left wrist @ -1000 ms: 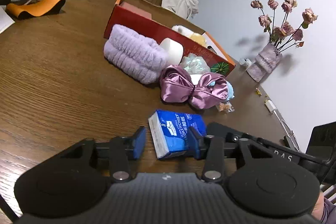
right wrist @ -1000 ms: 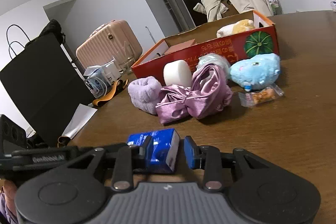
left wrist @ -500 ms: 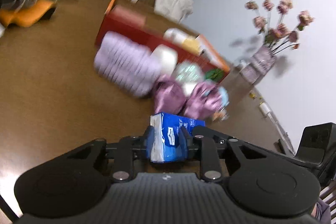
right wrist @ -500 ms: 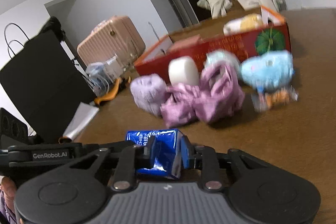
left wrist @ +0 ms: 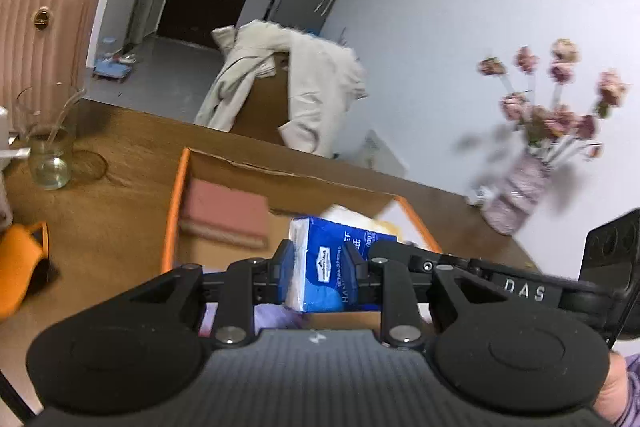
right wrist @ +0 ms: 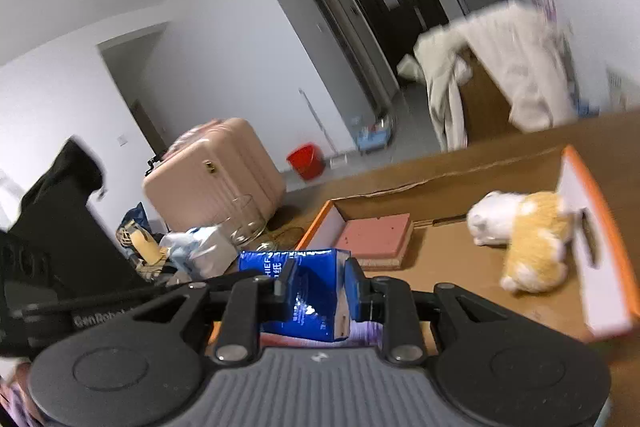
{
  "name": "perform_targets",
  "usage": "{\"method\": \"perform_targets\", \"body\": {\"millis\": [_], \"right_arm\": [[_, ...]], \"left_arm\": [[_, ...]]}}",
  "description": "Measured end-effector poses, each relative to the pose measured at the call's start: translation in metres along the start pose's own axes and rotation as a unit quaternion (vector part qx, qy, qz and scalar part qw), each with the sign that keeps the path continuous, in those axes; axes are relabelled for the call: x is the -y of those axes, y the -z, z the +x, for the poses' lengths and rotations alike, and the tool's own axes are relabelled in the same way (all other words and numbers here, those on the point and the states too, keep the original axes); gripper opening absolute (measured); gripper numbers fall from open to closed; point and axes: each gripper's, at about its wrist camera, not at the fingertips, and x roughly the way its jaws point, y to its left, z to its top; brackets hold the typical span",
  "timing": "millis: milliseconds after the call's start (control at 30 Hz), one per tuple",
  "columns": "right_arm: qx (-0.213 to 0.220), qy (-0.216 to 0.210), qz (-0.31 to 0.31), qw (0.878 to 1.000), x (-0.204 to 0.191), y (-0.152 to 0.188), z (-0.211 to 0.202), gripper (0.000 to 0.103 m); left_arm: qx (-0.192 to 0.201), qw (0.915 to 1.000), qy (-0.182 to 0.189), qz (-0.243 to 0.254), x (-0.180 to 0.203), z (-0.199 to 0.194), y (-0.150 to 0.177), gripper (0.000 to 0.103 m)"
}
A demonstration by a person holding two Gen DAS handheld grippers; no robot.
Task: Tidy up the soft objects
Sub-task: 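Carry the blue tissue pack with both grippers and lower it into the box, then open both grippers and release the tissue pack in the box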
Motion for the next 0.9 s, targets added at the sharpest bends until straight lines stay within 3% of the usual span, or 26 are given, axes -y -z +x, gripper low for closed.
{"method": "perform_targets", "body": {"millis": [100,233,333,400,467,633,800,900], "right_arm": [[-0.044,0.001,0.055,0.998,0.025,-0.021,0.052,0.024],[-0.093,0.011,0.132,0.987,0.056,-0.023,0.109,0.024],[-0.122,0.020,0.159,0.980,0.066,-0.014,0.137,0.024],[-0.129,0.024,0.156,0.979,0.064,-0.013,0.146,0.024],[-0.126,0.031,0.108,0.986,0.050,-0.016,0.146,0.024],[-0.126,0.029,0.079,0.988,0.030,-0.018,0.136,0.024],[-0.104,0.040,0.040,0.993,0.015,-0.029,0.090,0.025],[-0.080,0.061,0.001,0.995,0.006,-0.036,0.045,0.032]], "left_arm": [[-0.027,0.9992,-0.028,-0.009,-0.019,0.038,-0.017,0.026],[-0.058,0.9950,-0.072,0.038,-0.032,0.079,-0.021,0.029],[-0.086,0.9899,-0.100,0.052,-0.044,0.097,-0.014,0.032],[-0.077,0.9901,-0.099,0.062,-0.047,0.096,-0.011,0.039],[-0.058,0.9916,-0.093,0.069,-0.047,0.087,-0.012,0.047],[-0.029,0.9909,-0.094,0.093,-0.031,0.065,-0.019,0.048],[-0.007,0.9890,-0.105,0.104,-0.019,0.030,-0.028,0.052],[0.009,0.9873,-0.113,0.112,-0.013,0.003,-0.029,0.057]]}}
